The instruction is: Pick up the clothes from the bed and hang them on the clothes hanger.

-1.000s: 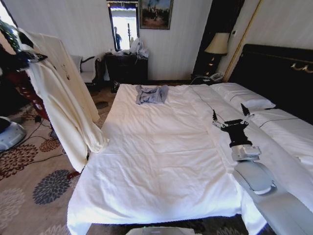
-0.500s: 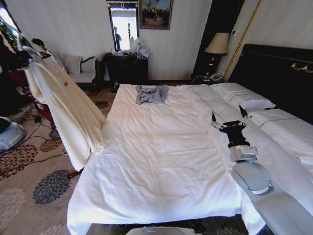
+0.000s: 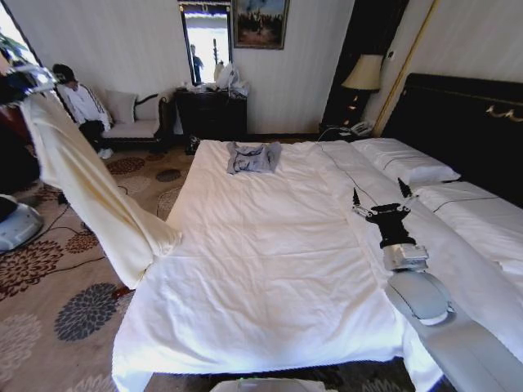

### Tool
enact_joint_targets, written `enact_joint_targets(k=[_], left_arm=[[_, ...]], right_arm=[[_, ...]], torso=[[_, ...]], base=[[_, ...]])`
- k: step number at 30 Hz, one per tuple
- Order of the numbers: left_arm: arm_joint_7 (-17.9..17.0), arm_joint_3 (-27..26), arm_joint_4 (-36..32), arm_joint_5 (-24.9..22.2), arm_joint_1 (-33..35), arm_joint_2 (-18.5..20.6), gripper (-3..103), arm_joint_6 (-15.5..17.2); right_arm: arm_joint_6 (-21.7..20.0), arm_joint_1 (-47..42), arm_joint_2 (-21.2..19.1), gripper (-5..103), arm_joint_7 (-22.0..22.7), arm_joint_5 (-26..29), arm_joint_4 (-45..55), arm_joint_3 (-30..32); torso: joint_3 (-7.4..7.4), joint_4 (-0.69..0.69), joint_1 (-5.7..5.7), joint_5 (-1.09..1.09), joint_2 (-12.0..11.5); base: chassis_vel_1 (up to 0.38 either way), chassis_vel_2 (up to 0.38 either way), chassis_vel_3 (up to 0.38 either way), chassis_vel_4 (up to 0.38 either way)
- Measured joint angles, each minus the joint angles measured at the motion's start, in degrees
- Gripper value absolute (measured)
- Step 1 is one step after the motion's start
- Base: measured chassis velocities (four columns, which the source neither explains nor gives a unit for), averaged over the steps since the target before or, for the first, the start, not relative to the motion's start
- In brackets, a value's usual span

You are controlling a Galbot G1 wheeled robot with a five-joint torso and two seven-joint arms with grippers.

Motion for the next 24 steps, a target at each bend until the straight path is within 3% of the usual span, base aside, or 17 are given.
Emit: enact_joint_targets(k=[8, 15, 20, 22, 23, 24], left_arm=[[-0.05, 0.27, -1.98, -2.14, -1.45, 5.40, 100, -0.06], [-1.72, 1.04, -3.99, -3.51, -2.91, 6.29, 100, -0.55], [-2.31, 0.58, -8.43, -4.16, -4.66, 4.35, 100, -4.70], [-2.79, 0.52, -13.97, 0.32, -2.87, 0.61, 100, -9.75], [-2.79, 0.52, -13.97, 0.32, -2.87, 0.61, 100, -9.75], [-3.71, 0.69, -15.86, 3.35, -1.61, -1.45, 100, -11.25]], right_arm=[[-0.14, -0.47, 0.00, 100, 0.06, -0.21, 0.27, -0.13], [-0.17, -0.57, -0.18, 100, 0.12, -0.21, 0.64, -0.01], [0.02, -1.23, 0.34, 100, 0.13, -0.01, 0.80, 0.34], [1.04, -2.11, 1.20, 100, -0.18, 3.47, 1.33, 0.57], [1.04, -2.11, 1.20, 100, -0.18, 3.47, 1.33, 0.57], [1.34, -2.66, 1.49, 100, -0.41, 6.13, 1.84, 0.74]], torso=[[-0.01, 0.01, -0.01, 0.02, 0.00], [0.00, 0.00, 0.00, 0.01, 0.00], [-0.01, 0.01, -0.01, 0.02, 0.00], [-0.01, 0.03, -0.01, 0.05, 0.00], [-0.01, 0.03, -0.01, 0.05, 0.00], [-0.01, -0.01, -0.01, 0.05, 0.00]], base=[[0.000, 0.000, 0.000, 0.000], [0.000, 0.000, 0.000, 0.000], [0.000, 0.000, 0.000, 0.000], [0.000, 0.000, 0.000, 0.000], [0.000, 0.000, 0.000, 0.000], [0.000, 0.000, 0.000, 0.000]])
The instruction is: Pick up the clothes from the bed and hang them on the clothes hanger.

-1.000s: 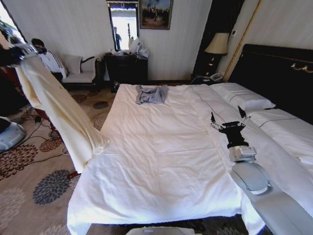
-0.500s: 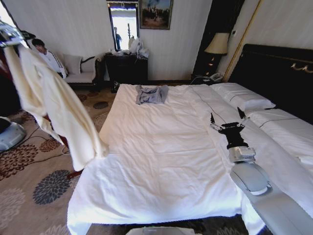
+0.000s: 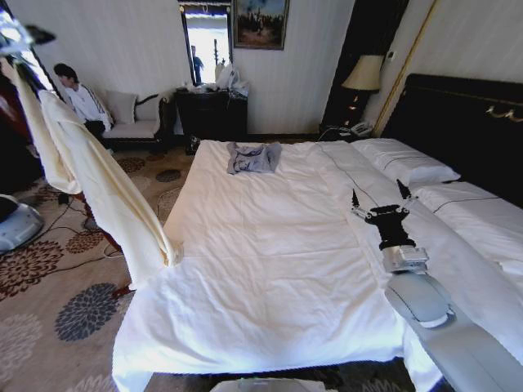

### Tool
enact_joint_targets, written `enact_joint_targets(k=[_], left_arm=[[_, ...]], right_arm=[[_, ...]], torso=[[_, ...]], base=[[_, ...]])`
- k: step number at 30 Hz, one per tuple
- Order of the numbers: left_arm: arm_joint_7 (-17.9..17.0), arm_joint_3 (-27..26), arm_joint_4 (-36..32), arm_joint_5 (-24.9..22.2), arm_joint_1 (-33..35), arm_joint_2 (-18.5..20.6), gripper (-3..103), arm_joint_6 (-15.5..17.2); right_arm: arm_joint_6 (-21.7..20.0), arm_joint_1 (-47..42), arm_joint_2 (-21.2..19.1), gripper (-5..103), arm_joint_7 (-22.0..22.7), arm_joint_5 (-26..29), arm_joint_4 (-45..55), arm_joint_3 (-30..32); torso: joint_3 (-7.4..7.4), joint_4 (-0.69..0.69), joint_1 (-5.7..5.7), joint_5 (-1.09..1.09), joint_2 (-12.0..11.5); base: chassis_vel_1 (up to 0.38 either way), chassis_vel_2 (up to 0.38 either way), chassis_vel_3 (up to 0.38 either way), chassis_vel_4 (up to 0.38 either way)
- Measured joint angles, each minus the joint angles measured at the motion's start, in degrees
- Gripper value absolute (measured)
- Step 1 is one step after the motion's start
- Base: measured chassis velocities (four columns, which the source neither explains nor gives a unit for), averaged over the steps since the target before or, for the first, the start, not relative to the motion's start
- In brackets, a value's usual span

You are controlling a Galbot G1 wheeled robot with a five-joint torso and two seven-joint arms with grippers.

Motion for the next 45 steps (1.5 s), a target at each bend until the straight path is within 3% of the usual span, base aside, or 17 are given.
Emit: enact_joint_targets(k=[3, 5, 7, 9, 11, 12, 14, 15, 16, 19, 22, 23, 25, 27, 33, 36, 45], left_arm=[[-2.94, 1.25, -5.68, 8.25, 4.96, -5.69, 100, -4.10], [-3.60, 1.27, -7.02, 9.86, 6.53, -6.84, 100, -4.96], [-4.78, 0.89, -10.48, 17.15, 14.05, -9.35, 100, -7.45], [-4.84, 0.53, -11.03, 19.28, 16.40, -9.72, 100, -8.02], [-5.35, -0.23, -12.18, 27.39, 26.59, -13.24, 100, -10.11], [-5.35, -0.23, -12.18, 27.39, 26.59, -13.24, 100, -10.11], [-4.70, 0.20, -11.76, 32.38, 31.42, -16.13, 100, -11.05], [-2.79, -0.29, -11.26, 38.71, 37.35, -18.34, 100, -12.10], [-1.22, -2.64, -11.15, 44.92, 44.84, -19.93, 100, -13.96], [-0.10, -5.98, -11.46, 50.80, 53.73, -22.44, 100, -16.66], [1.84, -10.93, -14.00, 61.63, 71.87, -29.10, 100, -20.30], [1.84, -10.93, -14.00, 61.63, 71.87, -29.10, 100, -20.30], [4.19, -13.38, -14.09, 71.08, 81.02, -33.18, 100, -23.17], [5.49, -15.60, -13.70, 76.50, 85.91, -35.90, 100, -25.58], [7.17, -20.34, -13.03, 83.48, 92.88, -42.48, 100, -30.43], [8.69, -22.35, -12.67, 89.02, 97.58, -48.35, 100, -33.99], [12.23, -22.86, -11.82, 97.69, 104.59, -56.28, 100, -39.13]], right_arm=[[-0.18, -2.18, 0.53, 100, -0.70, 8.72, 2.29, 1.30], [-0.20, -2.84, 0.60, 100, -0.93, 10.02, 2.79, 1.76], [-0.26, -4.91, 1.03, 100, -1.69, 12.66, 4.00, 2.84], [-0.26, -5.50, 1.20, 100, -1.98, 13.00, 4.20, 3.06], [-0.31, -9.51, 2.18, 100, -3.37, 13.71, 5.48, 5.87], [-0.31, -9.51, 2.18, 100, -3.37, 13.71, 5.48, 5.87], [-0.34, -13.52, 3.10, 100, -4.42, 13.88, 6.63, 8.74], [-0.34, -17.32, 4.05, 100, -5.29, 13.91, 7.38, 10.89], [-0.26, -19.19, 4.51, 100, -5.97, 13.93, 7.52, 11.71], [-0.15, -20.25, 4.85, 100, -6.62, 13.87, 7.49, 11.90], [0.04, -21.53, 5.47, 100, -7.47, 13.16, 7.33, 11.72], [0.04, -21.53, 5.47, 100, -7.47, 13.16, 7.33, 11.72], [1.00, -22.70, 5.84, 100, -8.40, 11.59, 6.94, 11.39], [1.84, -23.35, 6.23, 100, -9.29, 10.22, 6.60, 10.86], [3.68, -23.63, 7.43, 100, -10.87, 5.46, 5.88, 8.89], [5.53, -24.59, 7.92, 100, -12.26, 1.29, 5.45, 8.74], [6.06, -25.20, 9.20, 100, -12.87, -0.15, 5.48, 5.93]], torso=[[0.02, -0.03, 0.02, -0.04, -0.01], [0.02, 0.00, 0.02, -0.04, -0.01], [0.01, 0.00, 0.01, -0.02, -0.01], [0.01, 0.00, 0.00, -0.02, -0.01], [0.01, 0.08, 0.01, -0.01, -0.01], [0.01, 0.08, 0.01, -0.01, -0.01], [0.01, 0.04, 0.01, -0.08, -0.01], [0.01, -0.10, 0.01, -0.09, -0.01], [0.00, -0.09, 0.01, -0.04, 0.00], [0.00, 0.00, 0.00, 0.00, 0.00], [0.00, 0.07, 0.00, -0.07, 0.00], [0.00, 0.07, 0.00, -0.07, 0.00], [-0.01, 0.04, -0.01, -0.05, 0.00], [-0.01, 0.01, -0.01, -0.01, 0.01], [-0.01, 0.02, 0.00, -0.02, 0.01], [-0.01, 0.01, 0.00, -0.03, 0.01], [0.00, 0.02, -0.01, -0.03, 0.01]], base=[[0.000, 0.000, 0.000, 0.000], [0.000, 0.000, 0.000, 0.000], [0.000, 0.000, 0.000, 0.000], [0.000, 0.000, 0.000, 0.000], [0.000, 0.000, 0.000, 0.000], [0.000, 0.000, 0.000, 0.000], [0.000, 0.000, 0.000, 0.000], [0.000, 0.000, 0.000, 0.000], [0.000, 0.000, 0.000, 0.000], [0.000, 0.000, 0.000, 0.000], [0.000, 0.000, 0.000, 0.000], [0.000, 0.000, 0.000, 0.000], [0.000, 0.000, 0.000, 0.000], [0.000, 0.000, 0.000, 0.000], [0.000, 0.000, 0.000, 0.000], [0.000, 0.000, 0.000, 0.000], [0.000, 0.000, 0.000, 0.000]])
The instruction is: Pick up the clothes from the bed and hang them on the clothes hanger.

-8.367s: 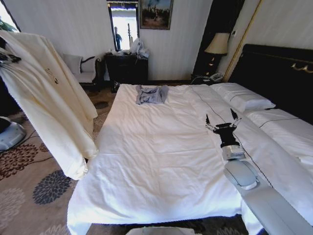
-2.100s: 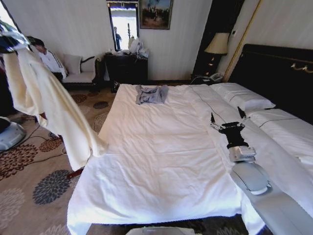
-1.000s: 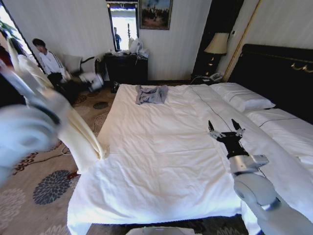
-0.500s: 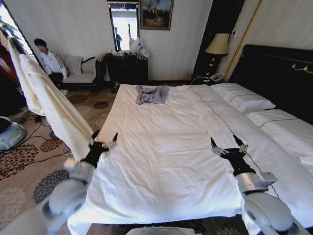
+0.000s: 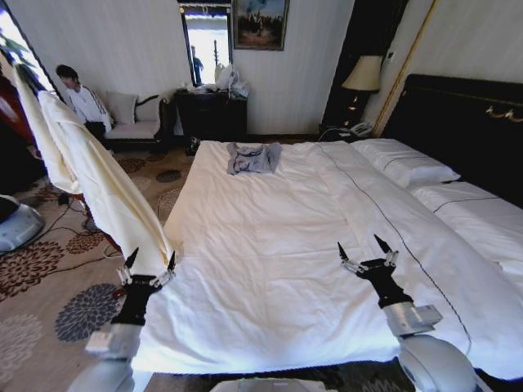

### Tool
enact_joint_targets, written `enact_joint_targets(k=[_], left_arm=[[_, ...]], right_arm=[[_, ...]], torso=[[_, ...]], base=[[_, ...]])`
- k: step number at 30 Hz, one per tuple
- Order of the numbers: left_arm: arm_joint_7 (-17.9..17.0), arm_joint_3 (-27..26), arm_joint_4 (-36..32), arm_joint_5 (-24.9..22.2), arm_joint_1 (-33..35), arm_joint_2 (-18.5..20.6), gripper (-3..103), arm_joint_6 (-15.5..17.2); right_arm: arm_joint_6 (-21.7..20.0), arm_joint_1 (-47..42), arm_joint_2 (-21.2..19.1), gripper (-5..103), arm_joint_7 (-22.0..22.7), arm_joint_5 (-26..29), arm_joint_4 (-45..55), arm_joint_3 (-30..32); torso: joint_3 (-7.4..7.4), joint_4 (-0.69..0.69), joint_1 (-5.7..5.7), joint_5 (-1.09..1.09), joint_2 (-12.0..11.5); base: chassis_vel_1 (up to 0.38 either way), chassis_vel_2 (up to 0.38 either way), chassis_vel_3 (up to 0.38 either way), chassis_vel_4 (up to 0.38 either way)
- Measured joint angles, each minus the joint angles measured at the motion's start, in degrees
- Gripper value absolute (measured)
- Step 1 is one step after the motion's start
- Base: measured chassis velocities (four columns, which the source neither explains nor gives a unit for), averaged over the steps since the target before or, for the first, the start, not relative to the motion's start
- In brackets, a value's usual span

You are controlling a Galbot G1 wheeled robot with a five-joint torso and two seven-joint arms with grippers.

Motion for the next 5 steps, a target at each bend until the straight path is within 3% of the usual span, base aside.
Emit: enact_joint_targets(k=[5], left_arm=[[-0.14, -0.61, -1.27, 0.42, 0.80, -1.52, 100, 0.55]], right_arm=[[0.08, -0.25, 0.01, 100, -0.16, 0.24, 0.10, 0.14]], torso=[[0.01, 0.00, 0.02, 0.00, -0.01]], base=[[0.000, 0.000, 0.000, 0.000]])
